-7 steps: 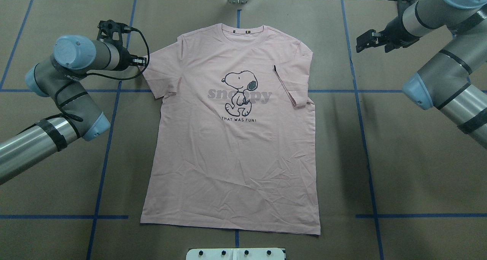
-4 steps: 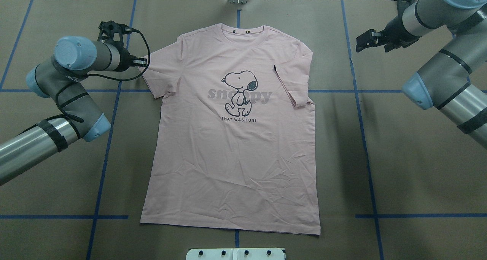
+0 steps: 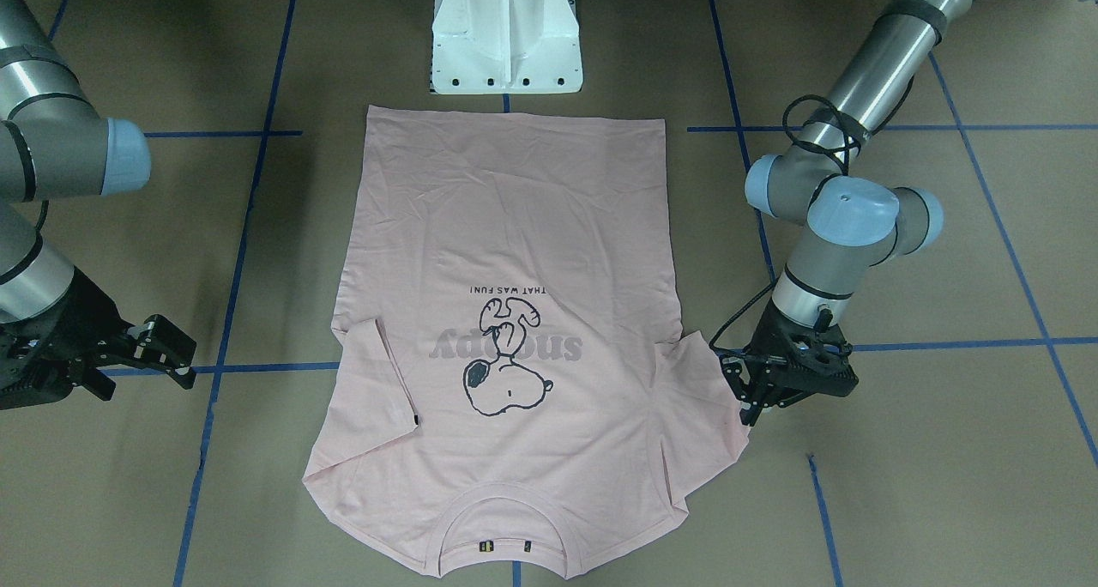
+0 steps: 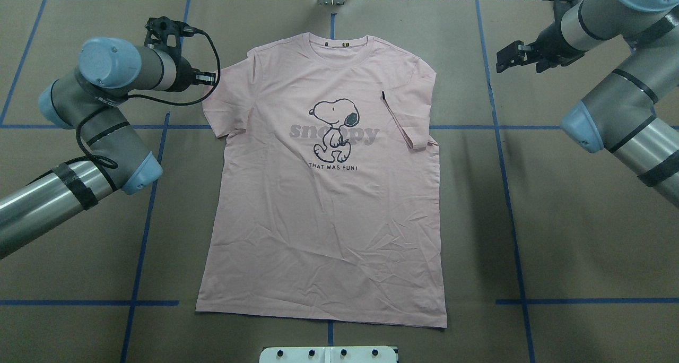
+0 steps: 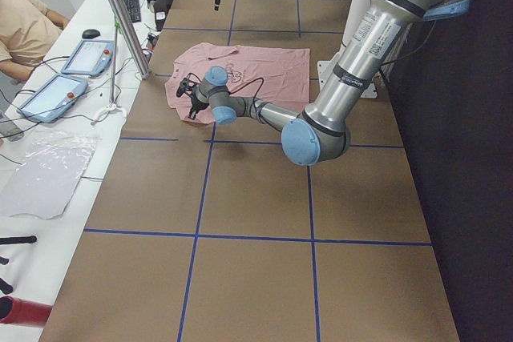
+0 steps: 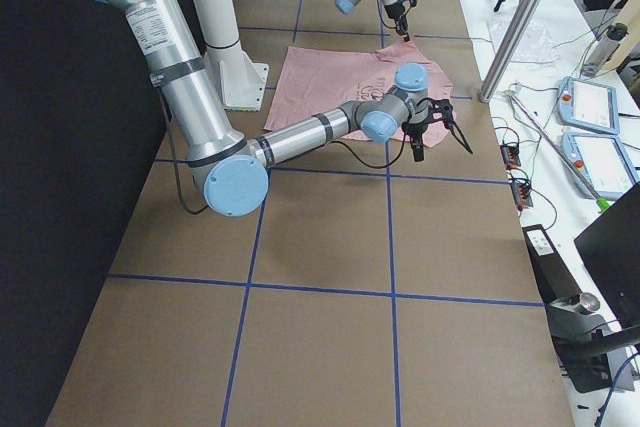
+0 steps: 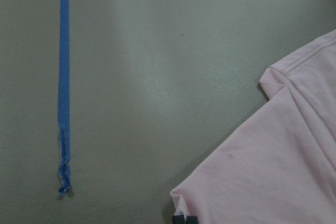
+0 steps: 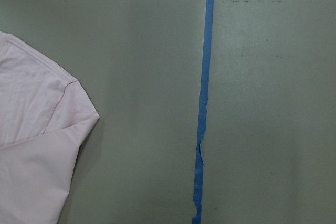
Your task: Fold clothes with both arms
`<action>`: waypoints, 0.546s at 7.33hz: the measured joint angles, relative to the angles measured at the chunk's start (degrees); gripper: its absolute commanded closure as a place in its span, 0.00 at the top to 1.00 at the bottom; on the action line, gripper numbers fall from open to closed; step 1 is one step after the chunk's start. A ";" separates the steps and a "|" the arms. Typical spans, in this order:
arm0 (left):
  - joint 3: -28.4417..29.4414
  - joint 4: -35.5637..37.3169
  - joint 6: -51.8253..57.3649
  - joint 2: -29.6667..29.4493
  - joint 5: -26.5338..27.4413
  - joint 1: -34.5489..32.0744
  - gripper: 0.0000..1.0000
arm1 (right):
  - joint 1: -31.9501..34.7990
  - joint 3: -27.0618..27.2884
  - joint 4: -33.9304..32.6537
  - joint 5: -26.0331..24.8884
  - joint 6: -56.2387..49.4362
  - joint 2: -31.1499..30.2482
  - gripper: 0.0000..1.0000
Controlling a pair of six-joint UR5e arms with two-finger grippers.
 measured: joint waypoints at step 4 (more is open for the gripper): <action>-6.77 25.19 -9.95 -10.34 4.22 7.00 0.00 | -0.05 -0.05 0.00 -0.07 0.08 0.07 1.00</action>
